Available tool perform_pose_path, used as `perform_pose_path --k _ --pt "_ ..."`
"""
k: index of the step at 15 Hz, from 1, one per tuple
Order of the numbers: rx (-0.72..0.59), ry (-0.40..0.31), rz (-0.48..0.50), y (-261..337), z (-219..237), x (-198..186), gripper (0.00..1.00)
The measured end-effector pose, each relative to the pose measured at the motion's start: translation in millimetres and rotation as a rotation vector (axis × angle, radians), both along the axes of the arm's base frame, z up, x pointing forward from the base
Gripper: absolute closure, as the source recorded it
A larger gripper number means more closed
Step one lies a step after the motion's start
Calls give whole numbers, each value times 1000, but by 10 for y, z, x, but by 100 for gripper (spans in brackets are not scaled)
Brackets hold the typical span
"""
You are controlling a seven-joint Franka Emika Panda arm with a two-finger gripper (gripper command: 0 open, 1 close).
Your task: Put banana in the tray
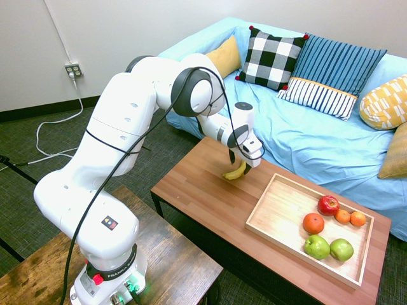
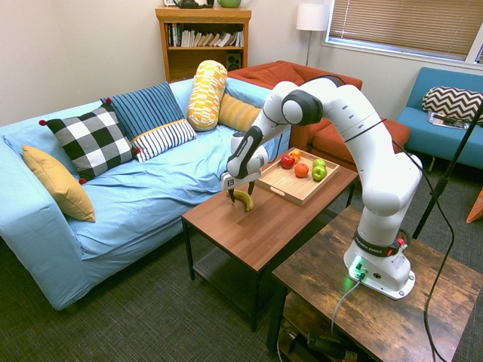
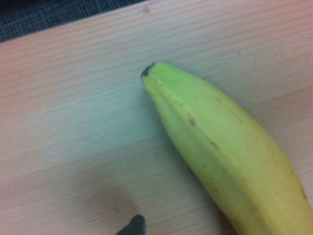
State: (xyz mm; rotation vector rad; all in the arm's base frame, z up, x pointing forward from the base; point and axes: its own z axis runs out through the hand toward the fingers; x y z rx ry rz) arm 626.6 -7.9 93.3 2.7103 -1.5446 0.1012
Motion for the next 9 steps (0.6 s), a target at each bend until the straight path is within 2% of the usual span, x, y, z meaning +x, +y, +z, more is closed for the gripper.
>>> perform_pose_path --k 9 --pt "27 3 -25 -57 -39 0 100"
